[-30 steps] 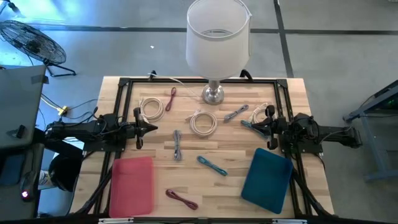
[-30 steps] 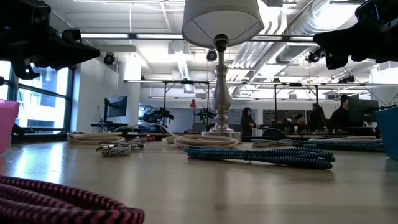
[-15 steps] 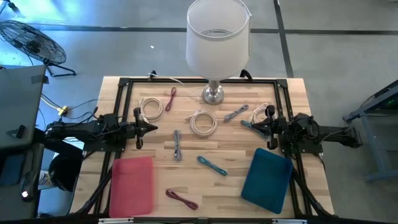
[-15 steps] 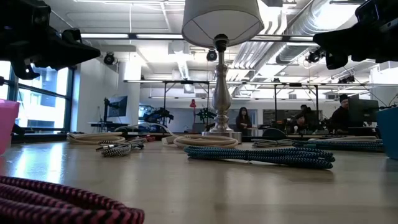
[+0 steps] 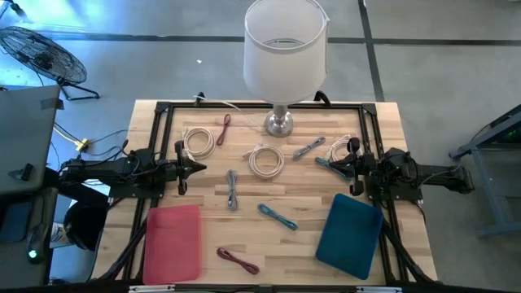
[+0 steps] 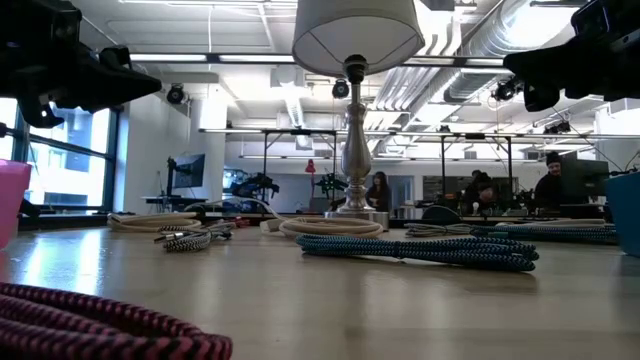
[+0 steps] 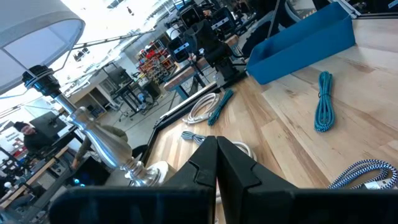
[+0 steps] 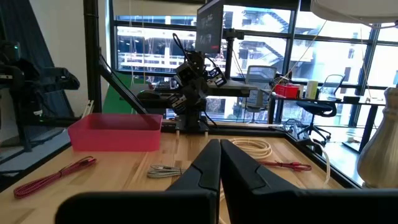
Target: Pick & Place USB Port
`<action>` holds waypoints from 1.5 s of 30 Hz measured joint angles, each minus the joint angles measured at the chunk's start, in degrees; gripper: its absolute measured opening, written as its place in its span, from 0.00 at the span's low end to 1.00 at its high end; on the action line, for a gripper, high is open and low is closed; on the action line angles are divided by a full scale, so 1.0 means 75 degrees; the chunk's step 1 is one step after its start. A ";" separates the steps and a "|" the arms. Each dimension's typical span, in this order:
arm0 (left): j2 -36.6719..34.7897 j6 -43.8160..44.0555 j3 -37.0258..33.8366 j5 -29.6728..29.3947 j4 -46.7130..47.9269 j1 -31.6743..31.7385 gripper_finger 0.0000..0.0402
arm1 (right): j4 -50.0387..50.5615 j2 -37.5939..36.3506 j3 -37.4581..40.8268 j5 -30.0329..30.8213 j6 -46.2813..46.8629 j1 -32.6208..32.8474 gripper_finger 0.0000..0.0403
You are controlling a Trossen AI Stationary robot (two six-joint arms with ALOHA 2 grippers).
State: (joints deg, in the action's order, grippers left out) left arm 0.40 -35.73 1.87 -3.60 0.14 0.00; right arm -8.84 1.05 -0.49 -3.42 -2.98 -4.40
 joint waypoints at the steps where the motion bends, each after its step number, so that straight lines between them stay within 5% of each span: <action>1: -0.0001 0.0000 0.0000 -0.0003 -0.0001 -0.0001 0.00 | 0.0000 0.0002 0.0002 0.0000 0.0000 0.0002 0.00; 22: -0.0002 0.0000 0.0000 -0.0002 -0.0002 0.0001 0.00 | -0.0013 0.0002 0.0003 0.0004 0.0000 0.0002 0.00; 32: -0.0002 0.0000 0.0000 -0.0002 -0.0003 0.0000 0.00 | -0.0629 0.0002 0.0000 0.1017 -0.1217 -0.0001 0.00; 42: -0.0003 0.0000 0.0000 -0.0002 0.0000 -0.0001 0.00 | -0.0901 0.0012 -0.0249 -0.0212 -0.0861 0.0006 0.00; 45: -0.0001 0.0000 0.0000 -0.0002 0.0000 -0.0002 0.00 | -0.0273 0.0091 -0.0843 0.0142 -0.0451 0.0002 0.01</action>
State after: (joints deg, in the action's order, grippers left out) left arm 0.39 -35.73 1.87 -3.61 0.14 -0.01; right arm -10.89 1.73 -6.81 -2.36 -6.36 -4.38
